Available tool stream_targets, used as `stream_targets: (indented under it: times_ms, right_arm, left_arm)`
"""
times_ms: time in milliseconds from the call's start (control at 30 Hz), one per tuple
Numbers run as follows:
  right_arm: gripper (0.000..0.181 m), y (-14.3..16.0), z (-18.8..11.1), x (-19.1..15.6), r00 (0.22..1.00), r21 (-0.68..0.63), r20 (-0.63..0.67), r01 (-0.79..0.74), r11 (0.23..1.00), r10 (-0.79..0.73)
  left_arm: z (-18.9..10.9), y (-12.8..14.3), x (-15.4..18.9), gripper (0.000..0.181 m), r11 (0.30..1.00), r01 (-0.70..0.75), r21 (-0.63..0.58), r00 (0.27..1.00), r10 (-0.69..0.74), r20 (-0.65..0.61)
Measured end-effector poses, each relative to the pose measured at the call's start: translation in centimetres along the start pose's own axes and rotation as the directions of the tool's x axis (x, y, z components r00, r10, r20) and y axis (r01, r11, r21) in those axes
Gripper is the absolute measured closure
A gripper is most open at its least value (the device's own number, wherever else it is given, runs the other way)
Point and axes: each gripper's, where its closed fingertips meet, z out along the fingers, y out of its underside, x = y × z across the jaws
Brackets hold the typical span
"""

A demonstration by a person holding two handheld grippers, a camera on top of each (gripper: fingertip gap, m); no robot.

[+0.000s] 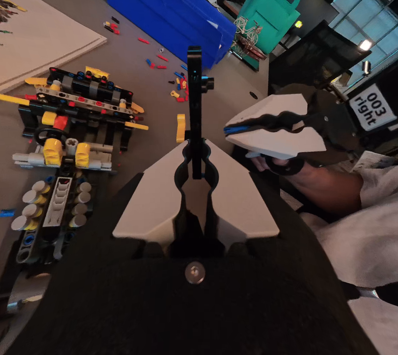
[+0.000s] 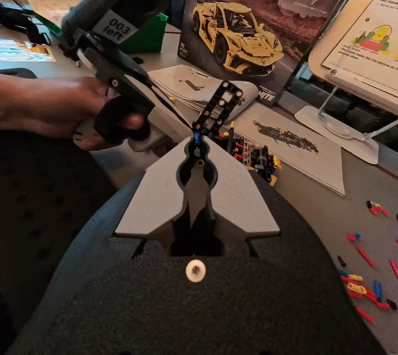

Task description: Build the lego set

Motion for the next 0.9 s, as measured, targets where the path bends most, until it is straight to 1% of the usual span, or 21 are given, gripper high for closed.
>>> stream_targets:
  times_ms: [67, 100, 200, 267, 367, 400, 533, 700, 800, 867, 900]
  right_arm:
    - [0.178, 0.2, 0.6, -0.2, 1.000, -0.011, -0.019, 0.015, 1.000, -0.015]
    - [0.178, 0.4, 0.9, -0.4, 1.000, -0.032, -0.010, 0.000, 1.000, 0.000]
    - [0.178, 0.1, 1.4, -0.1, 0.997, -0.014, -0.019, -0.068, 0.998, 0.068]
    - [0.178, 0.0, 1.6, 0.1, 0.996, -0.011, -0.028, -0.086, 0.996, 0.085]
    - [0.178, 0.1, 1.8, 0.2, 0.996, -0.024, -0.037, -0.086, 0.996, 0.085]
    - [0.178, 0.2, 1.9, 0.2, 0.996, -0.030, -0.045, -0.082, 0.996, 0.080]
    - [0.177, 0.1, 2.2, 0.5, 0.992, -0.024, -0.076, -0.099, 0.995, 0.097]
    - [0.178, -0.3, 2.6, 0.5, 0.959, 0.025, -0.005, -0.283, 0.959, 0.284]
    - [0.178, -0.6, 2.6, 0.4, 0.933, 0.046, 0.039, -0.360, 0.932, 0.358]
    - [0.178, -0.7, 2.8, -0.2, 0.932, 0.031, 0.073, -0.358, 0.933, 0.355]
    - [0.178, -0.7, 2.8, -0.3, 0.940, 0.033, 0.061, -0.338, 0.940, 0.336]
  left_arm:
    - [0.0, 0.1, -0.2, 0.172, 0.999, -0.036, 0.000, 0.999, 0.036, 0.038]
    - [-0.1, 0.0, -0.3, 0.172, 0.998, -0.057, 0.006, 0.997, 0.057, 0.057]
    - [0.1, 0.1, -0.1, 0.172, 0.992, -0.122, 0.000, 0.988, 0.122, 0.094]
    - [0.1, 0.0, -0.1, 0.172, 0.990, -0.142, 0.003, 0.984, 0.141, 0.112]
    - [-0.1, 0.0, -0.3, 0.172, 0.991, -0.134, 0.005, 0.983, 0.133, 0.125]
    - [0.0, 0.0, -0.5, 0.172, 0.990, -0.141, 0.000, 0.980, 0.140, 0.143]
    - [-0.2, -0.3, -1.1, 0.171, 0.969, -0.248, -0.016, 0.935, 0.244, 0.258]
    - [-0.6, -0.8, -1.5, 0.170, 0.924, -0.380, -0.044, 0.851, 0.368, 0.374]
    - [-1.2, -1.5, -1.6, 0.172, 0.923, -0.385, -0.003, 0.853, 0.358, 0.380]
    - [-1.1, -1.1, -2.2, 0.172, 0.931, -0.363, -0.026, 0.856, 0.344, 0.387]
    - [-1.0, -0.9, -2.3, 0.173, 0.933, -0.358, -0.035, 0.856, 0.343, 0.388]
